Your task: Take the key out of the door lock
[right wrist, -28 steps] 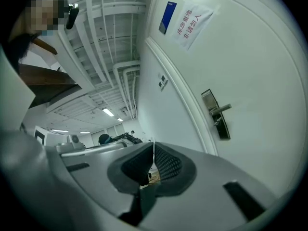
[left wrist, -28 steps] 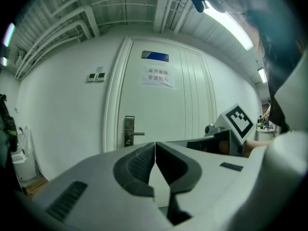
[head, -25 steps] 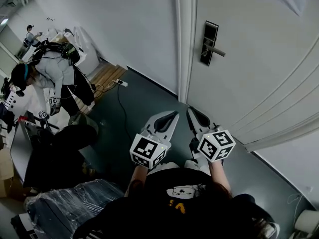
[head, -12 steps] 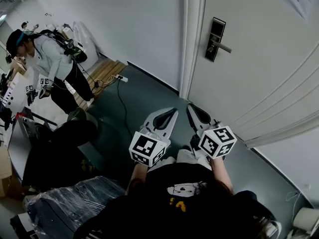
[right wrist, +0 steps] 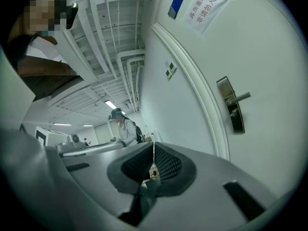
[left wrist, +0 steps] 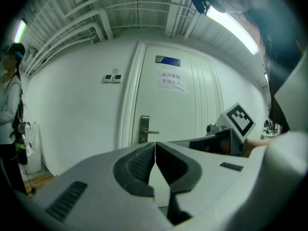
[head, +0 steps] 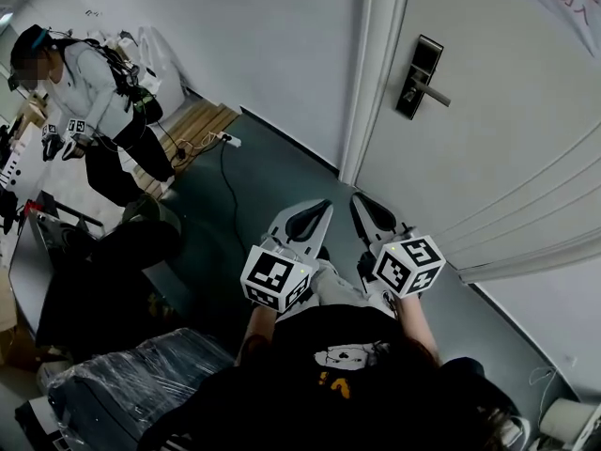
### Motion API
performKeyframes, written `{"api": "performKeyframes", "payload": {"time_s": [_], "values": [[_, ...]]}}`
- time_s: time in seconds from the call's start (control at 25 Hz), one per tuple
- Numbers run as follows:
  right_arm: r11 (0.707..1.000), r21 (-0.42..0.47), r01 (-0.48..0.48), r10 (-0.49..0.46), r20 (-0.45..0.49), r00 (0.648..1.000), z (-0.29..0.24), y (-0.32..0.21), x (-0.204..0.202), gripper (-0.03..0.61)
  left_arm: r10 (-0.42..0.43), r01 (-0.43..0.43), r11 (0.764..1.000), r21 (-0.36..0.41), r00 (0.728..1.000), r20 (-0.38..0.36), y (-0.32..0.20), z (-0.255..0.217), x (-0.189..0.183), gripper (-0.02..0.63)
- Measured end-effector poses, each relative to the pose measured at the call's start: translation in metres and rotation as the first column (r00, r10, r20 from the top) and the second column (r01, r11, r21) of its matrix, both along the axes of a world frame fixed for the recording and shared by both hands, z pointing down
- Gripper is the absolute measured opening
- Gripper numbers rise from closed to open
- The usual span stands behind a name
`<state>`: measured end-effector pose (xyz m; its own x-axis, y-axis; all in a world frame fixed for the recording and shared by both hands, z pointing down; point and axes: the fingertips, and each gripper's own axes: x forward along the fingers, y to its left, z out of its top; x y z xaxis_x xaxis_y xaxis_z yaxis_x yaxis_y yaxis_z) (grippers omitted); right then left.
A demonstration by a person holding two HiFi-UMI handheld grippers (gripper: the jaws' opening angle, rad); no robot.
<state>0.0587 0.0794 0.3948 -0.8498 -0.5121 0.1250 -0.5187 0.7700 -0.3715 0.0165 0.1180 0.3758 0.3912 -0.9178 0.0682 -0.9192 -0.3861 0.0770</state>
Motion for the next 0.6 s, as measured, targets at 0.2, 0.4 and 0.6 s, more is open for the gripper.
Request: {"api": "performKeyframes", "payload": {"time_s": [0.2, 0.4, 0.6], "values": [[1.000, -0.016, 0.008, -0.008, 0.009, 1.000, 0.009, -0.029, -0.021, 0.009, -0.017, 0.017, 1.000, -0.012, 1.000, -0.001, -0.028, 0.008, -0.023, 0.009], [0.999, -0.034, -0.009, 0.009, 0.006, 1.000, 0.020, -0.071, -0.040, 0.009, 0.006, -0.006, 1.000, -0.020, 1.000, 0.004, -0.072, 0.014, -0.039, 0.009], [0.999, -0.026, -0.047, 0.048, 0.008, 0.999, 0.015, -0.130, -0.045, 0.009, 0.058, -0.058, 0.998, -0.015, 0.998, 0.008, -0.127, 0.011, -0.041, 0.009]]}}
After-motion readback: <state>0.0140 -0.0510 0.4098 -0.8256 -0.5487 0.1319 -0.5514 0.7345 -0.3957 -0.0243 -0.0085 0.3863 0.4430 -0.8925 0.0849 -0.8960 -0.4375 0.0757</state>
